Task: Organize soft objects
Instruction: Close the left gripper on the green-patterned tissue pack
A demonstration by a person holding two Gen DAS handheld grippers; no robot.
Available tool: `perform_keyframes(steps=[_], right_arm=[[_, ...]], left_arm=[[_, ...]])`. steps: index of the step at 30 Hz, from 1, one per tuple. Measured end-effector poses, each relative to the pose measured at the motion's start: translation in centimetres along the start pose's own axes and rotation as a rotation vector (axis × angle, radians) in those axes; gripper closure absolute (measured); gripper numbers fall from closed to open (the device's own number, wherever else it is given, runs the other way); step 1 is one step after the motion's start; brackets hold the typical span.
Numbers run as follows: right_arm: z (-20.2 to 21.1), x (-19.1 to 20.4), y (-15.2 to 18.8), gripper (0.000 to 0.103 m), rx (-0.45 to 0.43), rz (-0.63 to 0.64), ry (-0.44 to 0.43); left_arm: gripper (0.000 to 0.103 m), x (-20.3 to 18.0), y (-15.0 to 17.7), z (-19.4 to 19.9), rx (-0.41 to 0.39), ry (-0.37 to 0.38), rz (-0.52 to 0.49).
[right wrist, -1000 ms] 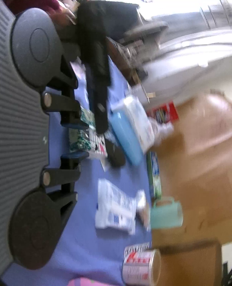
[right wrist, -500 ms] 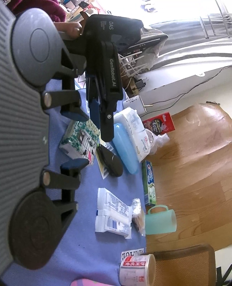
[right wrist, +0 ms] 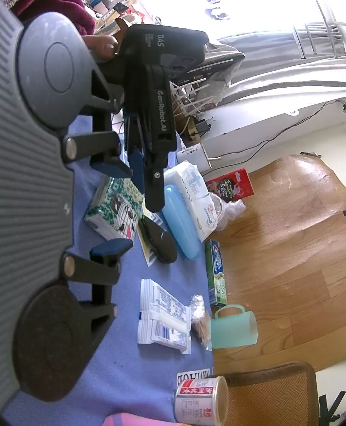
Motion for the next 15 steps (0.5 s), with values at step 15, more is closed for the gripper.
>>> perform_keyframes(steps=[15], right_arm=[[-0.02, -0.05, 0.09, 0.046, 0.001, 0.002, 0.002]], left_arm=[[0.034, -0.58, 0.09, 0.03, -0.001, 0.008, -0.044]])
Point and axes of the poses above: each gripper's, at about its wrist camera, not at the fingertips, and z roughly against the way its jaws point, x to its left, y to its underside, the point moved 9 cm from there along -z, roughly the way its jaws point, and after that the axes turned 5 degrees about z, right-handed, at the moved point
